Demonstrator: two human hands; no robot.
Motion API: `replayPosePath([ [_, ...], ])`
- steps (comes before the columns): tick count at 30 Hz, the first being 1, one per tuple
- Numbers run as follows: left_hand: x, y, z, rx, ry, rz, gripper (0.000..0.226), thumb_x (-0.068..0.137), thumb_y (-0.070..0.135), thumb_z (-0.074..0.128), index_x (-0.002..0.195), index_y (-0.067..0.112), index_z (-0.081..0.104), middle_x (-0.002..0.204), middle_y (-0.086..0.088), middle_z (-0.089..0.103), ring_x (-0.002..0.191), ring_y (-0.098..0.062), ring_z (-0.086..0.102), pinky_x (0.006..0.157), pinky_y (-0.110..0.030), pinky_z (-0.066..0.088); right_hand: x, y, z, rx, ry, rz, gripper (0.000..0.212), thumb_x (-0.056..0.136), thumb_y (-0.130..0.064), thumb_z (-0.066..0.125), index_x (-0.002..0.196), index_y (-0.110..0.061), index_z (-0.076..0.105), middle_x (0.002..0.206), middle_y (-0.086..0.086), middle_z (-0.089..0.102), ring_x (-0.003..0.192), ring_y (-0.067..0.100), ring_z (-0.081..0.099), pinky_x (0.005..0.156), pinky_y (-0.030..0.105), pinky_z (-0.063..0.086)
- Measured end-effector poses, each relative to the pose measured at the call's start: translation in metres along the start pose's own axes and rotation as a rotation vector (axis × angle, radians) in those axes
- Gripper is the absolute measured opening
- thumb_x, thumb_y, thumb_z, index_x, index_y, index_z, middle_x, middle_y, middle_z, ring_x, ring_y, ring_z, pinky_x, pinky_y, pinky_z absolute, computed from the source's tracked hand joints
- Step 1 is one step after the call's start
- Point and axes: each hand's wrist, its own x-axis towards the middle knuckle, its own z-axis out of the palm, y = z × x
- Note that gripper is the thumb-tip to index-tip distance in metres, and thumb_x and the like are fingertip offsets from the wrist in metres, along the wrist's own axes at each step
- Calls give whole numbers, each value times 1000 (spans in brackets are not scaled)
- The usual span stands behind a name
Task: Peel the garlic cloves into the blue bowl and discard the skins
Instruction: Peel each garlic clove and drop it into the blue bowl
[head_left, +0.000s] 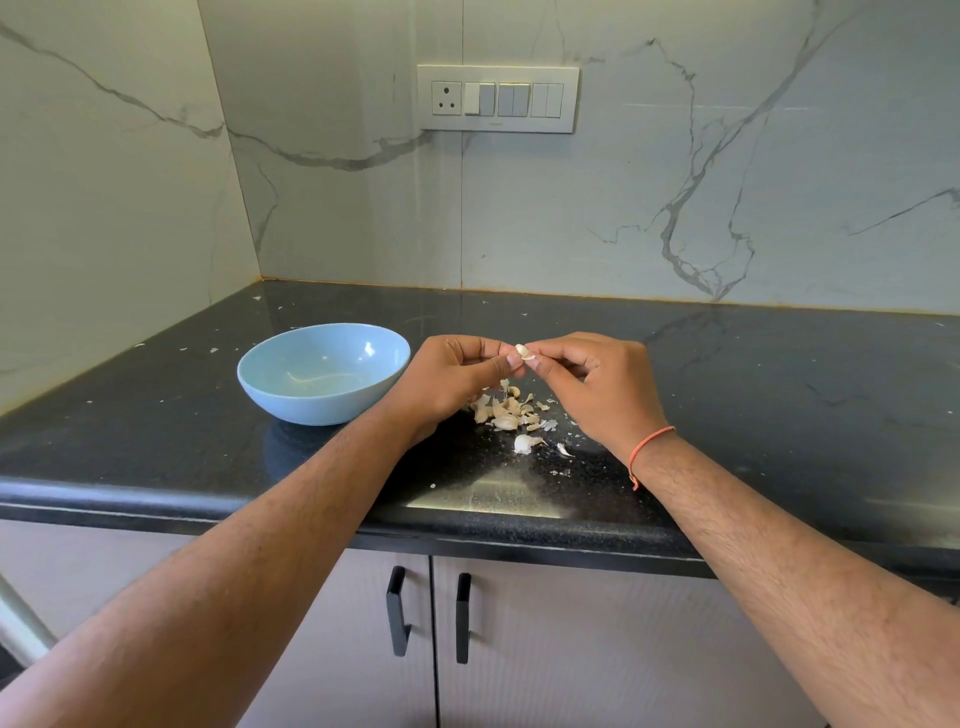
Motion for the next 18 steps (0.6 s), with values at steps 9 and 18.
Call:
replayPosePath([
  [9,0,2,3,-36,-31,-2,8,98,13,73,103,7,75,93,-6,77,68,-7,64,57,-12,45,2,4,0,27,22,47,11,89,-19,82,101,-19,84,87,-10,77,76,2,71,66,25,60],
  [18,3,-5,4,104,37,42,6,94,7,77,99,6,78,89,-3,79,76,-9,71,71,-19,56,2,9,-3,164,1,299,9,96,-25,74,101,-25,81,78,-11,76,76,10,73,71,28,61],
])
